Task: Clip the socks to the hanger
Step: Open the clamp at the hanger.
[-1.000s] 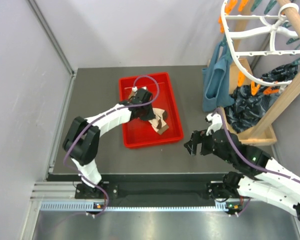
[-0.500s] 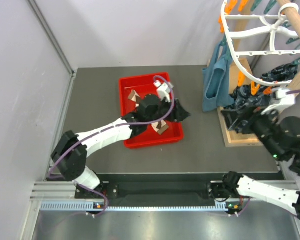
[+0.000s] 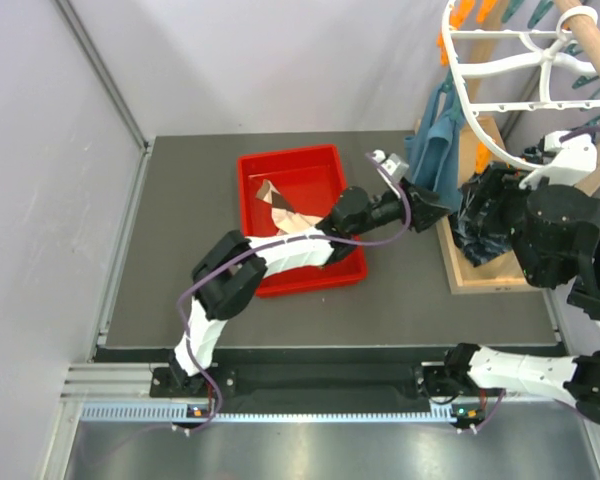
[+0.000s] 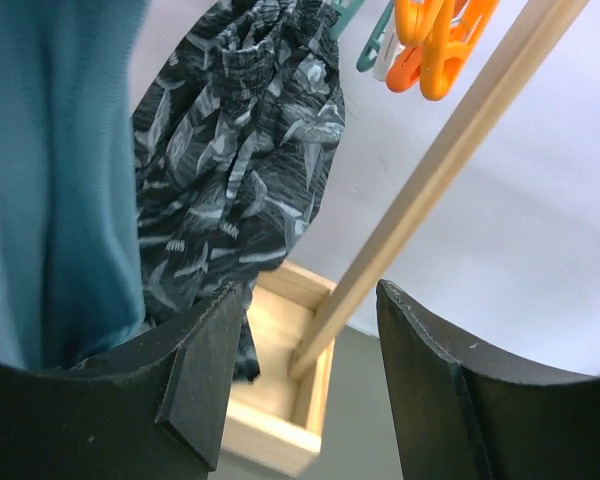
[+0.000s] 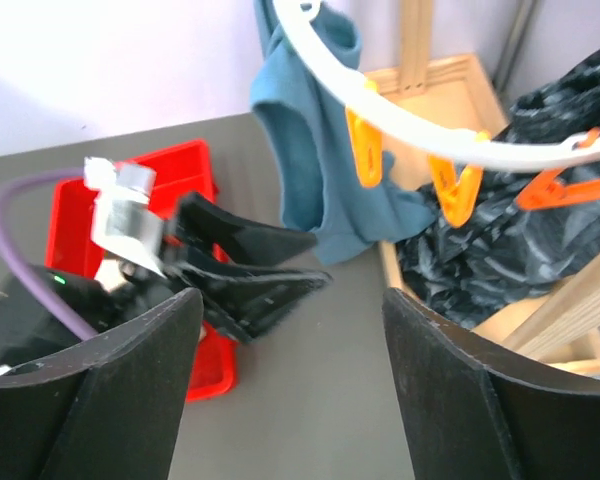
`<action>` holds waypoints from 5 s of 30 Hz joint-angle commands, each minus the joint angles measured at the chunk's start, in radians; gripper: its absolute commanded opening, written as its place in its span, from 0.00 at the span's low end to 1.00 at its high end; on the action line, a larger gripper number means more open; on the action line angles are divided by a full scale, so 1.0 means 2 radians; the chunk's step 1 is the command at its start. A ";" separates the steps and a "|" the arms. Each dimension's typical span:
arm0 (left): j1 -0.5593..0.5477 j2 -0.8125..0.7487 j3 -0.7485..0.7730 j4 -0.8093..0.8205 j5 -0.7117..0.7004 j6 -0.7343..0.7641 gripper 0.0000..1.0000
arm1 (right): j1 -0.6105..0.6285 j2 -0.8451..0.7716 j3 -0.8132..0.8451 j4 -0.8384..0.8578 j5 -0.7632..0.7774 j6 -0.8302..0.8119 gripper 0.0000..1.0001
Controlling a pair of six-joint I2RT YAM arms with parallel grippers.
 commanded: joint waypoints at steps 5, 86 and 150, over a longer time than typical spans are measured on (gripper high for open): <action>-0.033 0.030 0.096 0.049 -0.049 0.063 0.61 | -0.069 0.042 0.073 -0.007 0.004 -0.052 0.69; -0.132 0.077 0.232 -0.006 -0.284 0.373 0.00 | -0.223 0.105 0.012 0.026 -0.036 0.071 0.56; 0.024 -0.280 -0.136 -0.354 -0.220 -0.029 0.40 | -0.328 0.068 -0.095 0.152 -0.171 0.001 0.00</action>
